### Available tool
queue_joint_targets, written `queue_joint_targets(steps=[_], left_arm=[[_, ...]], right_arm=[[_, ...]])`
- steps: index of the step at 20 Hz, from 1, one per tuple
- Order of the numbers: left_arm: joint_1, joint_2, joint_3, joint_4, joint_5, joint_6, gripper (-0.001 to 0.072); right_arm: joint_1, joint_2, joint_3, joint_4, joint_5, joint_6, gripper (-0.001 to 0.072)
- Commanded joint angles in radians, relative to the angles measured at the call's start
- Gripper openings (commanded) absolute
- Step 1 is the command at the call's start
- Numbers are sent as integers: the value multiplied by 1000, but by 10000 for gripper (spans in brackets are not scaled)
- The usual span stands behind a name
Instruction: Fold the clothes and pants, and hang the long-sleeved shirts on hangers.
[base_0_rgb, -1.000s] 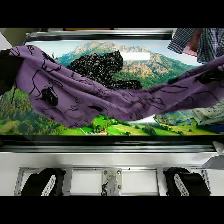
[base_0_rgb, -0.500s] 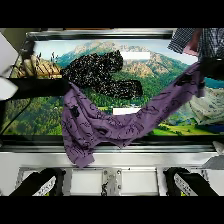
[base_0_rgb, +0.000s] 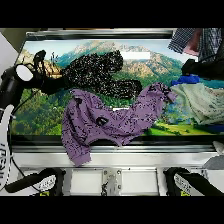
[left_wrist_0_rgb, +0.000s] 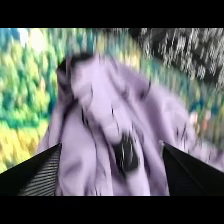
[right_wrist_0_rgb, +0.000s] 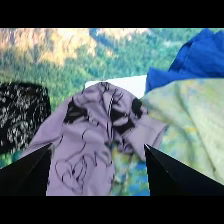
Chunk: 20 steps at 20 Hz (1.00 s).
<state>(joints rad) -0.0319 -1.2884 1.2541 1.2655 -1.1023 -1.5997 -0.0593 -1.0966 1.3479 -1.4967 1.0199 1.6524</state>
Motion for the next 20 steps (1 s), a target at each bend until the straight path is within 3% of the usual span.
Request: queue_joint_targets(steps=[1, 5, 11, 16, 20], left_arm=[[-113, 185, -277, 73, 9, 34, 658], [-410, 407, -592, 242, 28, -154, 659], [-774, 502, -754, 467, 33, -420, 659], [-824, 332, -749, 581, 77, -532, 659], [-825, 186, -684, 594, 143, -569, 659]], right_arm=[[60, 123, -179, 14, 16, -6, 613], [152, 227, -372, 20, 16, -2, 613], [203, 238, -426, 45, -2, 54, 612], [204, 240, -426, 45, 6, 54, 612], [204, 240, -426, 46, 14, 54, 613]])
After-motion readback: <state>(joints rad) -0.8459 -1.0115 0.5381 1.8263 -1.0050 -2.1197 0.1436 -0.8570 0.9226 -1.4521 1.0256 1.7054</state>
